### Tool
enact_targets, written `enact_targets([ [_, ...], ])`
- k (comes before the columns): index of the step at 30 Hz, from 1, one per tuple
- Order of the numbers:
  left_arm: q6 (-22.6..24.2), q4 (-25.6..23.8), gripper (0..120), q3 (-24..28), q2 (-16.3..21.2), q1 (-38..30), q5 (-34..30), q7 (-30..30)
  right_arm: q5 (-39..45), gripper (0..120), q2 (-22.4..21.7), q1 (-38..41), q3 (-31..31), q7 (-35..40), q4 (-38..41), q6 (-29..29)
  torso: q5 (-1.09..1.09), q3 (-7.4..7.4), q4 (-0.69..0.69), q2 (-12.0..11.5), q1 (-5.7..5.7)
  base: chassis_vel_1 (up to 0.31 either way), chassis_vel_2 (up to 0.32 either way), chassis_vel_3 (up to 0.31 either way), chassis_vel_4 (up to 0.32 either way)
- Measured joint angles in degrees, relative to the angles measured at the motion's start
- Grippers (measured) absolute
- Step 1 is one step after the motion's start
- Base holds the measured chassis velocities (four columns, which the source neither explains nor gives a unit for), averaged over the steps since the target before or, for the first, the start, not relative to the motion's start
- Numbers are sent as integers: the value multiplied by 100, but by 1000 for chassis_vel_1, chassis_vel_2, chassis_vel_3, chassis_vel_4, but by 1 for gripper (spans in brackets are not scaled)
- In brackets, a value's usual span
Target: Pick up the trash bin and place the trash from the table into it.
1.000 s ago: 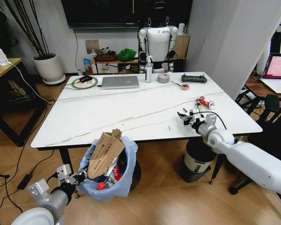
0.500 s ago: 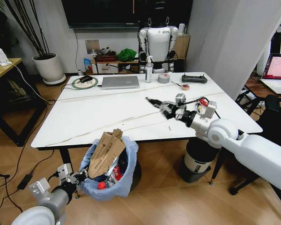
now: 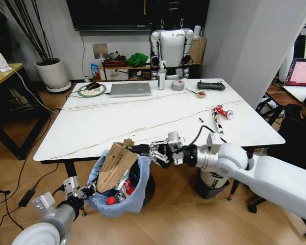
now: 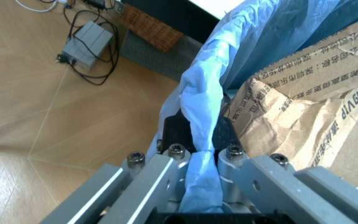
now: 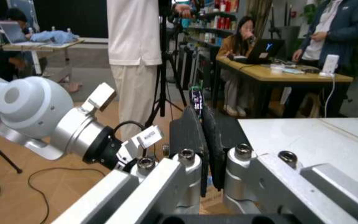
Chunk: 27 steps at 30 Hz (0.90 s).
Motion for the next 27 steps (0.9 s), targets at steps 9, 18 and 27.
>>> enact_targets([
  [9, 8, 22, 0, 149, 42, -34, -15, 16, -201, 0, 717, 728, -917, 24, -673, -62, 0, 1, 2, 0, 0, 0, 0, 0, 0],
  [18, 8, 90, 0, 233, 26, -101, -36, 15, -303, 0, 918, 746, -1157, 51, -924, -53, 0, 1, 1, 0, 0, 0, 0, 0, 0],
  [27, 9, 53, 0, 244, 36, -109, -92, 15, -406, 0, 913, 566, -1175, 105, -900, 26, 2, 1, 0, 0, 0, 0, 0, 0, 0],
])
